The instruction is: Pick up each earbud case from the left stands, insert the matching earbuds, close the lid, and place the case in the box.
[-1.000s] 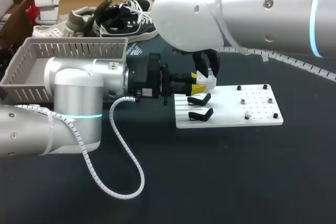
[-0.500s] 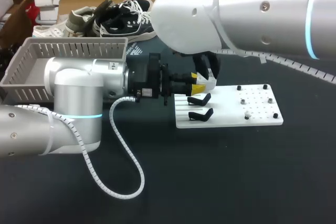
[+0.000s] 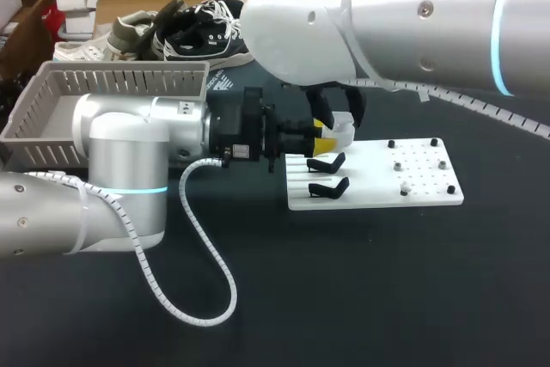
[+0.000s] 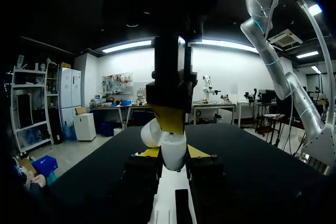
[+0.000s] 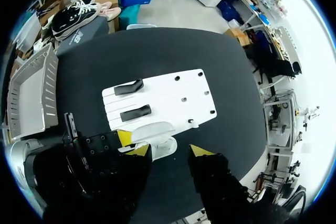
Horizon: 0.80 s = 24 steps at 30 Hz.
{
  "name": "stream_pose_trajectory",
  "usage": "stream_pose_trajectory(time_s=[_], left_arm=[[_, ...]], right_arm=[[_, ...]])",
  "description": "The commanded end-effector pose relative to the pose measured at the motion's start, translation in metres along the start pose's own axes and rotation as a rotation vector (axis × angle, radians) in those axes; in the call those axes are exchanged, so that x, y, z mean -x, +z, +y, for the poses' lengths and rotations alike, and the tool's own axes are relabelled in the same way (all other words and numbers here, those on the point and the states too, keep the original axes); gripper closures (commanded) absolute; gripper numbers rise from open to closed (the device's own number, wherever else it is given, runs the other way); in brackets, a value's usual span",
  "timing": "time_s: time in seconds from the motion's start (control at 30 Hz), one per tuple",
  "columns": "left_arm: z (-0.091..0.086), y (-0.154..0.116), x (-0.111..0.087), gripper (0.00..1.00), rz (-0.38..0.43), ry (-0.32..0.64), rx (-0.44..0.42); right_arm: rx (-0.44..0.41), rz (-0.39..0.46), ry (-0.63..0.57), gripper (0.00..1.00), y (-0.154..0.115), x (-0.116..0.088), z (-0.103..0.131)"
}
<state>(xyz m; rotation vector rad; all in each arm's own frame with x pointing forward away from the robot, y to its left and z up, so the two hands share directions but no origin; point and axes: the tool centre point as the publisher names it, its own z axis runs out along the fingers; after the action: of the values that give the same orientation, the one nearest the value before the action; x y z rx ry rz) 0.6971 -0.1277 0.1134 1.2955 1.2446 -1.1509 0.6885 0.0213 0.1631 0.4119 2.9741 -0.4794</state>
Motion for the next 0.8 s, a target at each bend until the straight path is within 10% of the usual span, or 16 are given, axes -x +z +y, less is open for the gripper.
stream_pose_trajectory(time_s=[0.03, 0.8], left_arm=[[-0.001, 0.000, 0.000, 1.00, 0.000, 0.000, 0.003], [-0.001, 0.000, 0.000, 1.00, 0.000, 0.000, 0.003]], right_arm=[[0.050, -0.028, 0.021, 0.59, -0.009, -0.009, -0.023], [0.335, -0.088, 0.044, 0.50, 0.016, -0.020, -0.091]])
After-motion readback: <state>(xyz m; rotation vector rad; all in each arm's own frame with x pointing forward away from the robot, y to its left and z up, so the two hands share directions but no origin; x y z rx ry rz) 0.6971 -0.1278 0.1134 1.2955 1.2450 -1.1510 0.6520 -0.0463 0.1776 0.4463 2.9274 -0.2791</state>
